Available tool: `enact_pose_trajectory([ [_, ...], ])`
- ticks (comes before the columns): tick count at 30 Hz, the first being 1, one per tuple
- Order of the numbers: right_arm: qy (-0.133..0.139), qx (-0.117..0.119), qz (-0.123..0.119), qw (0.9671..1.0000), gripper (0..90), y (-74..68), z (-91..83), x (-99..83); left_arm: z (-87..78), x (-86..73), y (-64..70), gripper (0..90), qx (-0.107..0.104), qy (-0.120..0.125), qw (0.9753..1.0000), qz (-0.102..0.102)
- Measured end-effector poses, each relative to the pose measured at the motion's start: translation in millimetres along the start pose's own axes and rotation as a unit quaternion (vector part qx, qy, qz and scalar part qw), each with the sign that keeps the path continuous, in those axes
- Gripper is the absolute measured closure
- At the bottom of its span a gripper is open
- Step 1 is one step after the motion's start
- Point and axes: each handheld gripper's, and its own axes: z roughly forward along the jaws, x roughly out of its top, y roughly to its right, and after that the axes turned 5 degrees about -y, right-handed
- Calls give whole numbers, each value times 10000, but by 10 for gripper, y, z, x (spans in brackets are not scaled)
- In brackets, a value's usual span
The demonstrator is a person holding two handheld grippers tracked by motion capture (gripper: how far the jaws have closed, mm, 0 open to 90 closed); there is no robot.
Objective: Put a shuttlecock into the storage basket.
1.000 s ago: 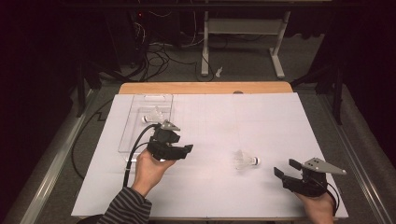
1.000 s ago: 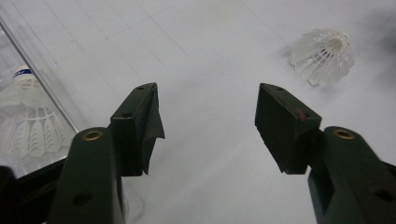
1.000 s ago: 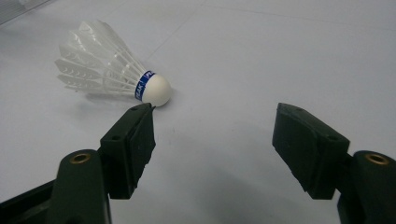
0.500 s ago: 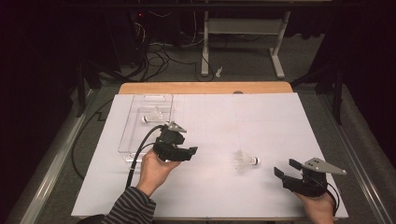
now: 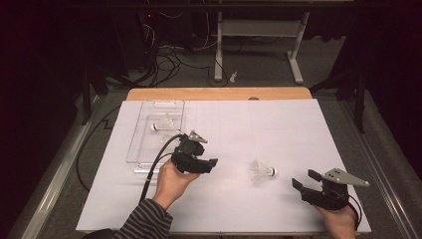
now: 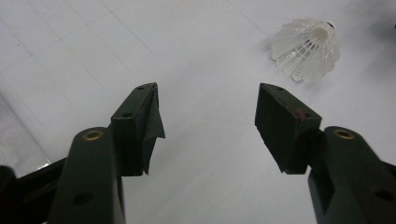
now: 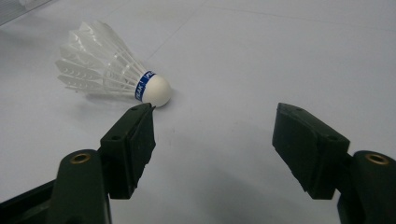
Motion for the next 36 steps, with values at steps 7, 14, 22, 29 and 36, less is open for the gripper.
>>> enact_pose_trajectory([
  [7,-2,2,-3,10000,305,-2,1,0,37,-13,24,412,-25,-13,10000,-5],
  [14,-1,7,-9,10000,305,-3,2,0,74,-24,69,413,-90,-67,9999,24],
  [22,-7,11,-2,10000,305,-2,2,0,130,-37,131,413,-149,-101,9998,25],
  [29,-8,10,-6,10000,305,-2,3,0,161,-46,175,413,-186,-121,9998,21],
  [36,-5,11,-6,10000,305,-2,2,0,194,-54,224,414,-242,-149,9996,47],
])
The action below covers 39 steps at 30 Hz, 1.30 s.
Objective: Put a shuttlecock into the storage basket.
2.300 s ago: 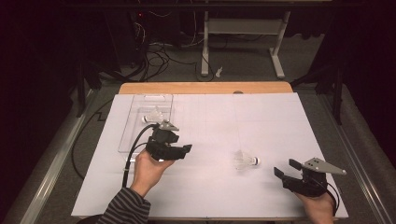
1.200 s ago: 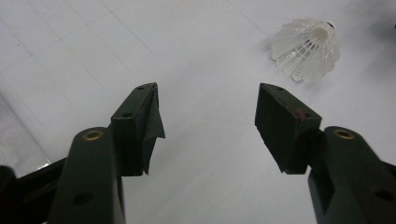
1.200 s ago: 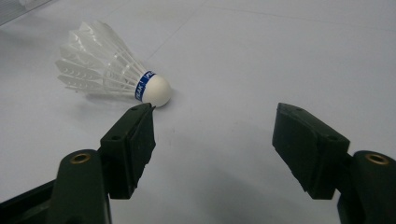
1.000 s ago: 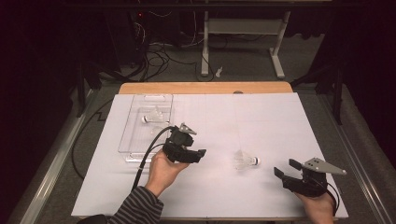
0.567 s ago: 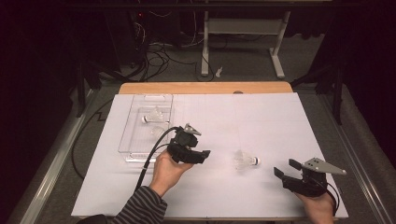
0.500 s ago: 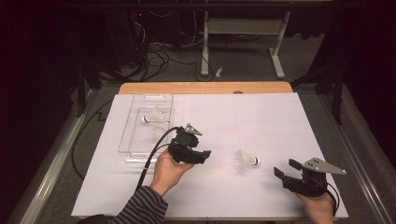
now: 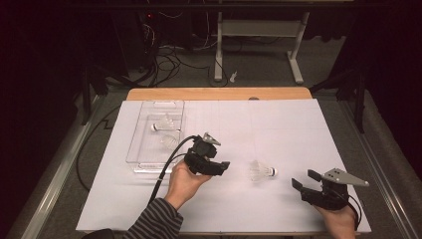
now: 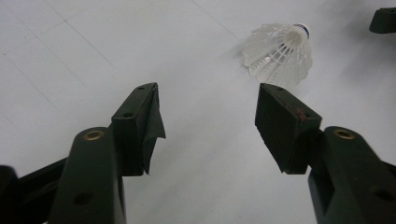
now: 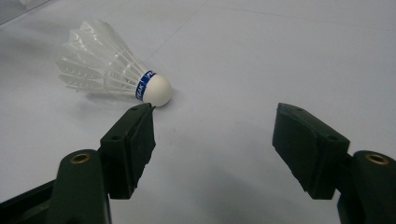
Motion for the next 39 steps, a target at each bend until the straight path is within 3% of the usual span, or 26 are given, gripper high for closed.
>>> enact_pose_trajectory([
  [39,1,5,2,10000,305,2,0,0,176,-43,194,412,-209,-260,9993,163],
])
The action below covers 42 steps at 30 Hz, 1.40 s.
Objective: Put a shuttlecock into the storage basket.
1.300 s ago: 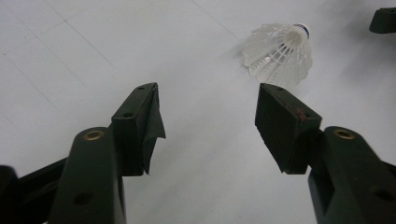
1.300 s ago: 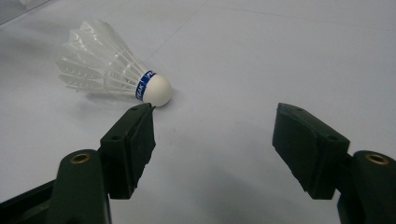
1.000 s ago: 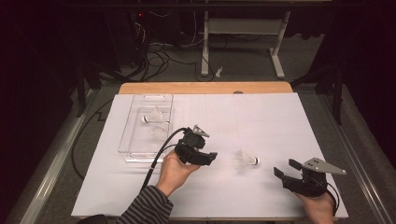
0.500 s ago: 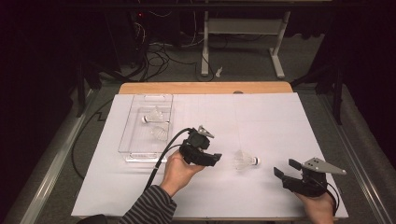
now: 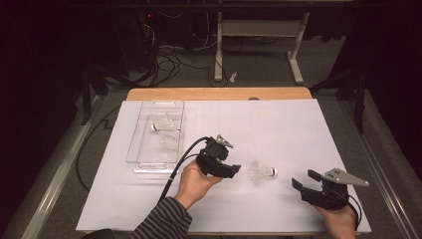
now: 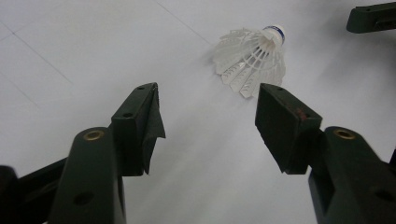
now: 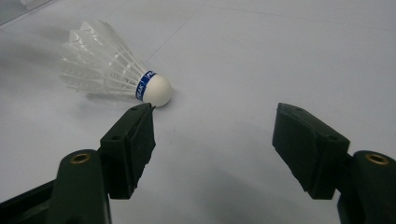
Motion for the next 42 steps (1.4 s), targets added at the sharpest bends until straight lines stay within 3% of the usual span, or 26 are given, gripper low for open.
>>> enact_pose_trajectory([
  [28,-2,3,-3,10000,305,0,1,0,178,-16,108,413,-119,-155,9998,-18],
  [42,-5,4,-7,10000,305,0,1,-1,268,-59,207,413,-199,-293,9993,96],
])
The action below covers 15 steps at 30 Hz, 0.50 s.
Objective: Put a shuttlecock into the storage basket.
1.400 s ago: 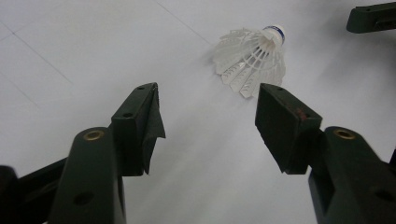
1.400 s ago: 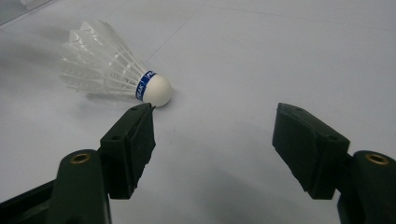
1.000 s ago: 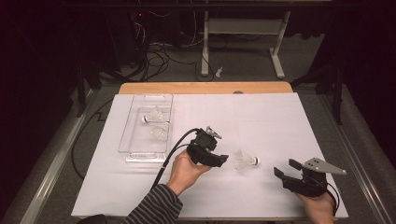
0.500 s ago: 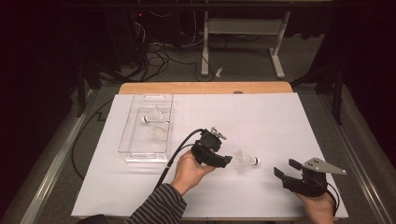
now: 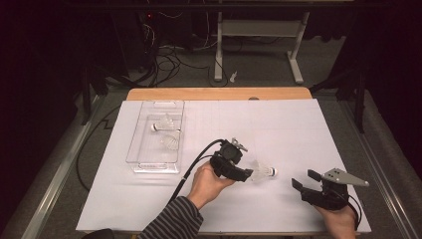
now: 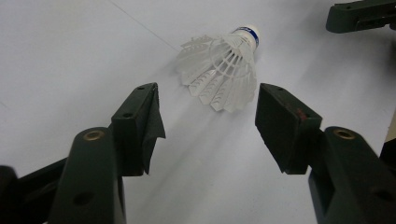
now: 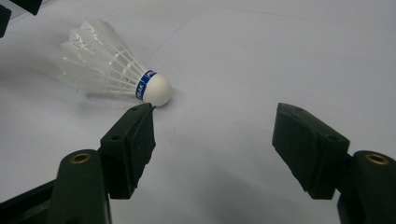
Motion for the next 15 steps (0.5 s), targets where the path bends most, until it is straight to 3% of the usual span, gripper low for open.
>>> enact_pose_trajectory([
  [15,2,-2,-8,10000,305,0,0,0,110,-34,86,425,-75,-175,9998,57],
])
